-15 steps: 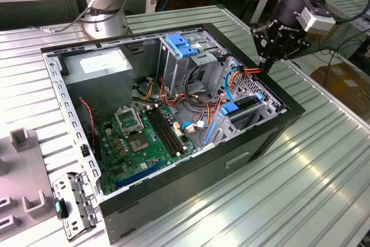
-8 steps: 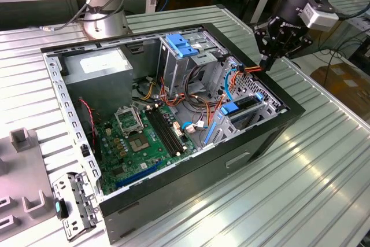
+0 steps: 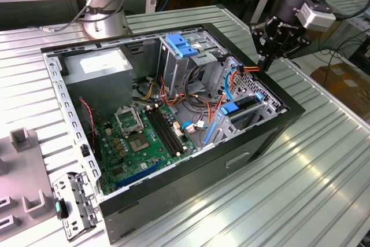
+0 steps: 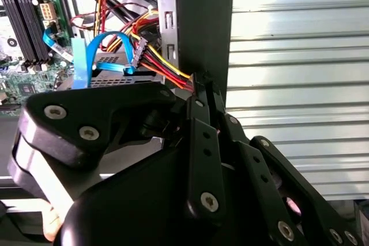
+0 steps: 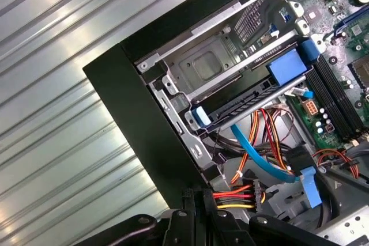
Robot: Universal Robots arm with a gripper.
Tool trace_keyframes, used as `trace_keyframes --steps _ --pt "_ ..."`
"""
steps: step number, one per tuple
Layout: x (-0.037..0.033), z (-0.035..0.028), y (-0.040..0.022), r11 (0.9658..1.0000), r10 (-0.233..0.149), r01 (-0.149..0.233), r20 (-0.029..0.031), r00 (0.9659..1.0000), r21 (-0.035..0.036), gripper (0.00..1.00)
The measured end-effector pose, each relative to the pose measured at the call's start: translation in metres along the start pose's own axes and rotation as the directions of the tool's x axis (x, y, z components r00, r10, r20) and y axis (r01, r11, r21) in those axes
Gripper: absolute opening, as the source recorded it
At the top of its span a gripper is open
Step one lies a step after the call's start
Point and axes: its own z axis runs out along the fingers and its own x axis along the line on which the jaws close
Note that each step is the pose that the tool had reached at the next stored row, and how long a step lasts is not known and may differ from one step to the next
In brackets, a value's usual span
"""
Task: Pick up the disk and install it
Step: 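Insert the first disk wire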
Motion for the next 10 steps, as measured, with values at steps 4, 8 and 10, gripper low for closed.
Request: trace_keyframes --steps 4,8,10 --pt "-0.0020 0.0000 0.0014 0.9998 0.022 -0.022 -0.0001 0.9998 -0.0004 0.16" --pt "-0.0021 0.0000 0.0014 0.9959 0.090 -0.090 -0.0005 0.9959 -0.0020 0.16" --pt "-0.0021 0.0000 0.0014 0.9949 0.101 -0.101 -0.0006 0.9949 -0.0024 0.16"
